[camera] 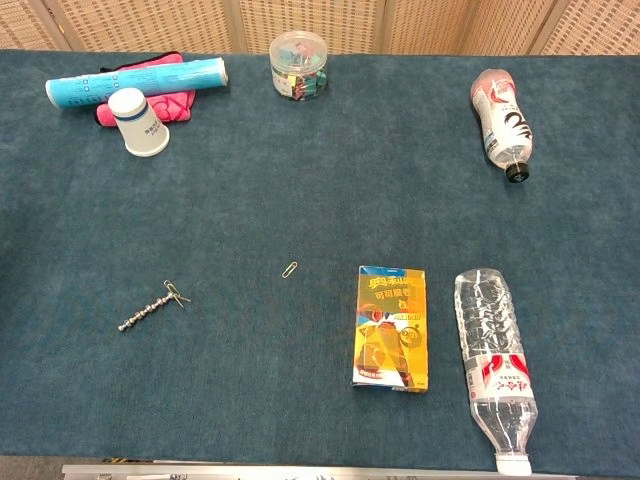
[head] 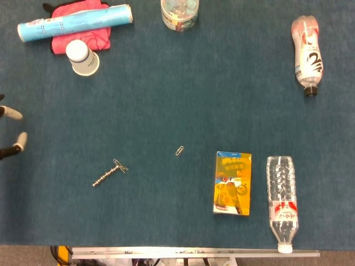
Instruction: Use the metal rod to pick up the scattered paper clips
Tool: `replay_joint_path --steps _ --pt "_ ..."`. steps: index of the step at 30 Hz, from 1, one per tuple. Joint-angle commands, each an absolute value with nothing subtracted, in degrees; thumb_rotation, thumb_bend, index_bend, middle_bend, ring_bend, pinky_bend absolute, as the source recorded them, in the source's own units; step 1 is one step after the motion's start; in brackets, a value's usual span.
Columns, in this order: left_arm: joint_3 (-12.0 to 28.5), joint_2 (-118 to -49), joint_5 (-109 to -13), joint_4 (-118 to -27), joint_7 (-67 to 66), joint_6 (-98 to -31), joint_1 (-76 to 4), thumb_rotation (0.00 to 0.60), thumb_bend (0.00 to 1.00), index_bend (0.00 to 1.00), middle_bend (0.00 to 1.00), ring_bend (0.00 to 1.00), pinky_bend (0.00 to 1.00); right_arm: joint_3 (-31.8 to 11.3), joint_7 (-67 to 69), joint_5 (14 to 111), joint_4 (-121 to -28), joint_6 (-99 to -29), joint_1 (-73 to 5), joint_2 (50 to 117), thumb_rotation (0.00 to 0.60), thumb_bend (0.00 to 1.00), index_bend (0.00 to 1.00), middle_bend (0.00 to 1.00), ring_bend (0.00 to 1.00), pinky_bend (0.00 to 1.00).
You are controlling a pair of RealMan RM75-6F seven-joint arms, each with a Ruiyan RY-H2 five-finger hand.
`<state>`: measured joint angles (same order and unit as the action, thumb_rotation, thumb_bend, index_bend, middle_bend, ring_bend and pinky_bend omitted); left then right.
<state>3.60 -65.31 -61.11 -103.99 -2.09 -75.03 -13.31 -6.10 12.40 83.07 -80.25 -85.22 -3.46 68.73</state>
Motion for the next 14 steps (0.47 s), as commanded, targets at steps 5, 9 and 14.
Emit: replay_joint_path --steps 5,9,14 --pt "2.3 -65.1 -67.2 -101.8 -0.2 -79.0 -10.0 0.6 0.31 0.41 0.17 0.03 0.18 -6.1 12.8 83.0 -81.7 -86.4 -2.6 68.7 0.6 0.03 0.19 0.17 0.13 0.52" --pt "1.5 -63.8 -68.9 -102.4 -0.2 -79.5 -8.9 0.6 0.31 0.41 0.17 0.03 0.18 -6.2 13.0 82.3 -82.3 -86.1 -2.4 68.5 0.6 0.03 0.19 0.17 0.13 0.52" --pt "1.7 -62.9 -70.0 -103.5 0.2 -79.7 -8.4 0.6 0.31 0.42 0.17 0.03 0.18 -6.2 12.8 82.3 -82.8 -85.7 -2.5 68.7 0.6 0.03 0.19 0.17 0.13 0.52"
